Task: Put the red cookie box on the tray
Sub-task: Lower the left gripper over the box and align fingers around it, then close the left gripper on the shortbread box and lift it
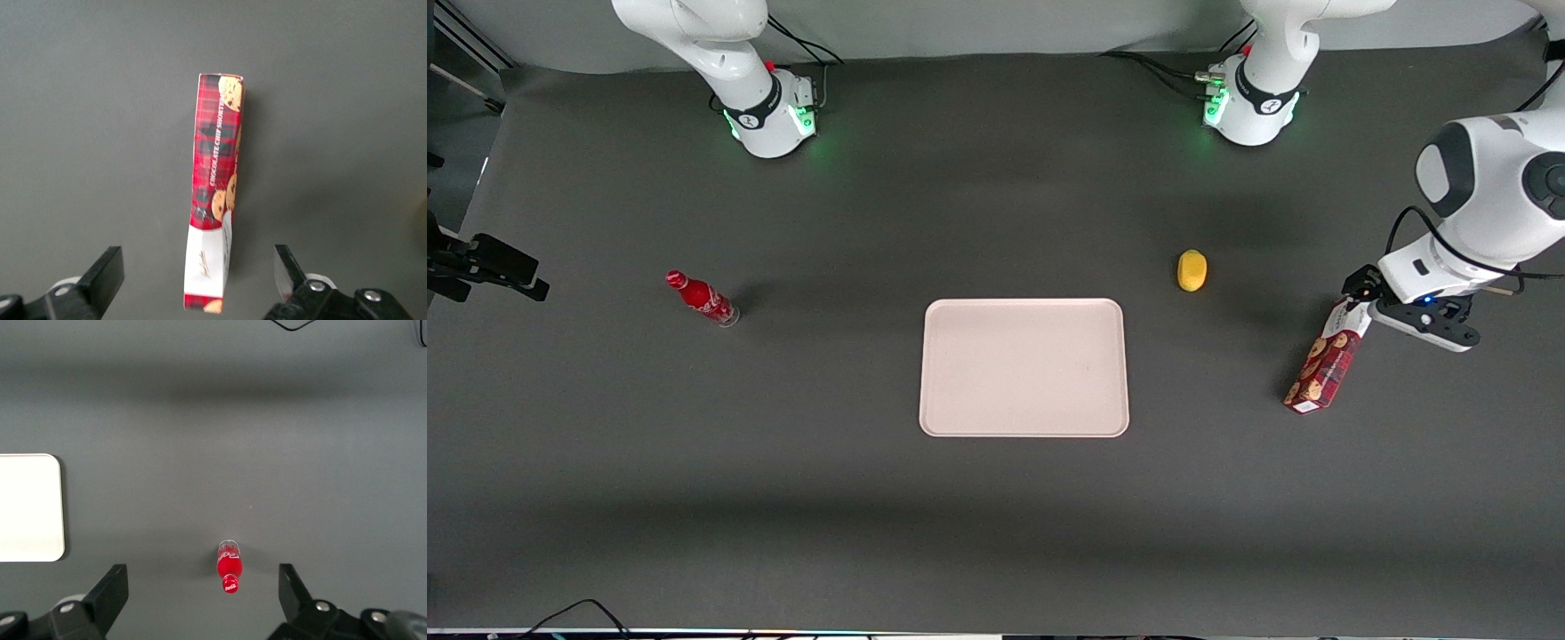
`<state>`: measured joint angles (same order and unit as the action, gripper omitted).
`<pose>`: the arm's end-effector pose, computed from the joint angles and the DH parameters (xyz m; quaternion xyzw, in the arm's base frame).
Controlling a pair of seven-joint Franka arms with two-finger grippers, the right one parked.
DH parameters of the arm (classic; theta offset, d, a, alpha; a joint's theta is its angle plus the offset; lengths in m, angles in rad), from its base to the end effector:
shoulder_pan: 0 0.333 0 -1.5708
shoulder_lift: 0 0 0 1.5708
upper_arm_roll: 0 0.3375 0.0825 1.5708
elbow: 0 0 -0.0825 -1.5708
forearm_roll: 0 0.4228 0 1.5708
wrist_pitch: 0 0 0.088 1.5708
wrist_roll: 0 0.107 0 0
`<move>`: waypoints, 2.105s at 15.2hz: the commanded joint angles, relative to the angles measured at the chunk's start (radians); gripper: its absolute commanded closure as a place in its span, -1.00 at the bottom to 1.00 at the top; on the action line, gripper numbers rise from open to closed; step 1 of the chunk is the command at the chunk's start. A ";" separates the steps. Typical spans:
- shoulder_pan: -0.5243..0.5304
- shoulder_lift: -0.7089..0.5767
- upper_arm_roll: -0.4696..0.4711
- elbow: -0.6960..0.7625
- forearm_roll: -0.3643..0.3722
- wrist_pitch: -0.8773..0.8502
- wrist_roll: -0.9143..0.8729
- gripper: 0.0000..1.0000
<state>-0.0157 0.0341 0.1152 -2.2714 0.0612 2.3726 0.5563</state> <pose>0.5552 0.0560 0.3446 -0.9681 0.2470 -0.0241 0.0335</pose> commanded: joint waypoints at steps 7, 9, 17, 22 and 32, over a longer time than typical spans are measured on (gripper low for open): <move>-0.003 0.199 0.004 0.009 -0.008 0.231 0.043 -1.00; -0.003 0.216 0.004 0.007 -0.029 0.231 0.043 -1.00; 0.010 0.323 0.004 0.006 -0.058 0.338 0.112 -1.00; 0.008 0.323 0.003 0.006 -0.066 0.335 0.111 -0.94; 0.000 0.316 -0.002 0.013 -0.072 0.323 0.106 1.00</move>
<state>-0.0073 0.3600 0.1116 -2.2659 0.0141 2.7036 0.6410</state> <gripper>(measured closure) 0.780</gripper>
